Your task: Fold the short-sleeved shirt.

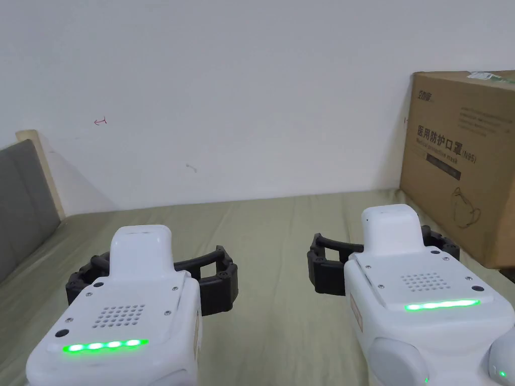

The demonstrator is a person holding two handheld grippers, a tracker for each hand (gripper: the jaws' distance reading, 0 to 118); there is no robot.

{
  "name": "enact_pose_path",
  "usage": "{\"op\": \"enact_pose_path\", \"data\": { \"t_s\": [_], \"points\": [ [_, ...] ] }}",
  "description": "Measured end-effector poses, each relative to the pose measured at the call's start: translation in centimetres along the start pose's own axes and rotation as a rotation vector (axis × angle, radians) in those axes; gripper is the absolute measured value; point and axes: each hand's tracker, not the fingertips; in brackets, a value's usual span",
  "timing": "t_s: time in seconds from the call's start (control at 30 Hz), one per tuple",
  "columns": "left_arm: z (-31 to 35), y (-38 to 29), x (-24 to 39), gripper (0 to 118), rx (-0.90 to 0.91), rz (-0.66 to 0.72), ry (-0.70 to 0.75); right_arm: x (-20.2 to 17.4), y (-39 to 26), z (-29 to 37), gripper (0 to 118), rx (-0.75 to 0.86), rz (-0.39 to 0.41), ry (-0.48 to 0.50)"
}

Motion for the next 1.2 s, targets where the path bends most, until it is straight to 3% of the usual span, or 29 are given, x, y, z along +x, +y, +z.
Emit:
{"op": "enact_pose_path", "data": {
  "t_s": [0.4, 0.67, 1.2],
  "points": [
    [-1.0, -0.1, -0.8, 118, -0.058, 0.113, -0.096, 0.1, -1.0, -0.1, 114, -0.015, 0.027, 0.017],
    [-0.1, 0.0, -0.8, 118, 0.001, 0.118, -0.043, 0.5, -1.4, -0.4, 114, -0.042, 0.021, 0.005],
    [0.4, -0.9, 0.3, 118, 0.004, -0.005, -0.040, 1.2, -2.5, -0.5, 114, -0.081, 0.046, -0.009]
  ]
}}
